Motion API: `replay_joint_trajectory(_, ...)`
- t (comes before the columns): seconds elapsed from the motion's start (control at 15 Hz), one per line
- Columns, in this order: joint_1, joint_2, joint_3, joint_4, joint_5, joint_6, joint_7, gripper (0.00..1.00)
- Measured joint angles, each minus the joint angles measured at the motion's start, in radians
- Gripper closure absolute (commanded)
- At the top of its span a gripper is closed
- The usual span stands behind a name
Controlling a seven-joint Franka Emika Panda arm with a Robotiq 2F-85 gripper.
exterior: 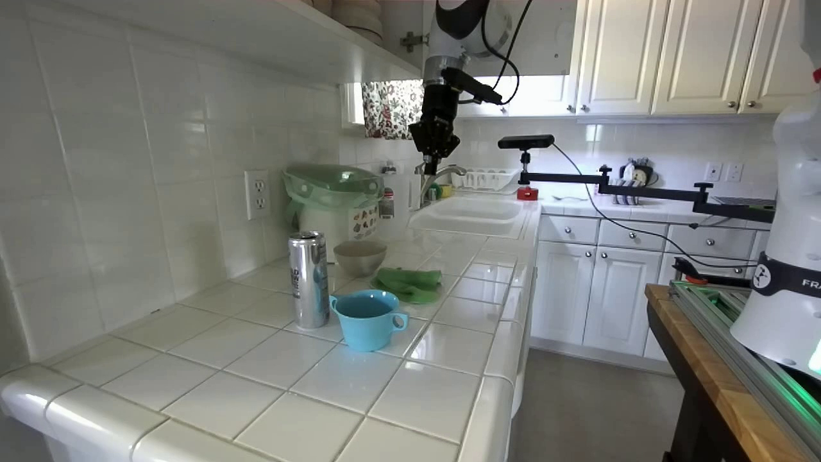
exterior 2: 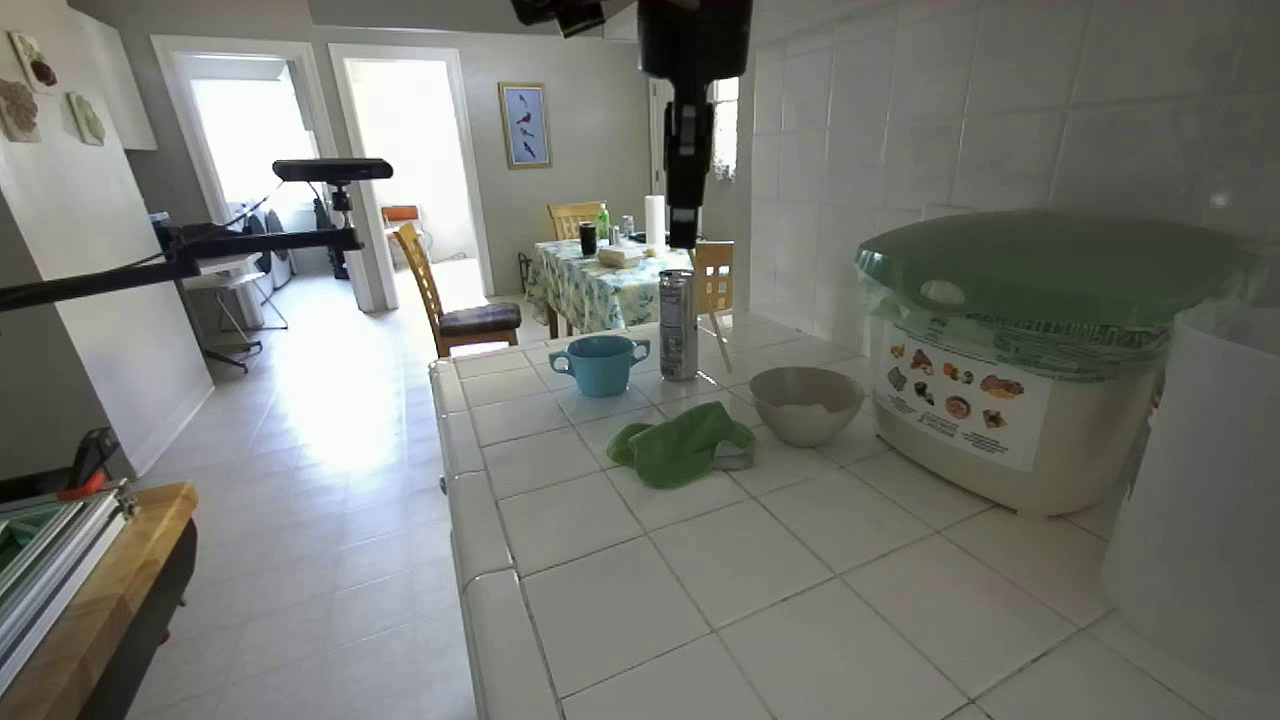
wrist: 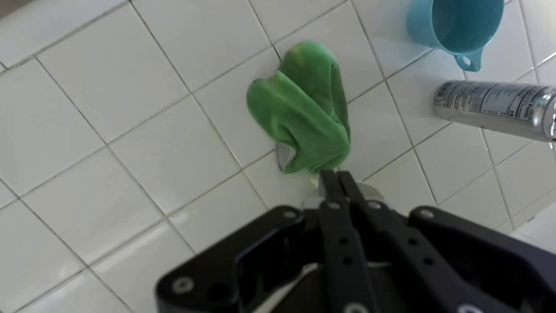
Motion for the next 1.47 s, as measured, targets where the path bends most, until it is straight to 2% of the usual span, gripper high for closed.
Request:
replay_joint_trajectory(0.47,0.009,0.089,0.018,0.103,-0.05,-0.015,-0.053,0.99)
replay_joint_trajectory(0.8,0.027,0.179,0.03,0.183,-0.095,0.016,-0.067,0.99)
replay_joint_trajectory(1.2,0.073,0.203,0.046,0.201,-0.203,0.109,-0.074,0.99)
replay_joint_trajectory(1.47,0.078,0.222,0.046,0.194,-0.227,0.15,-0.1,0.99)
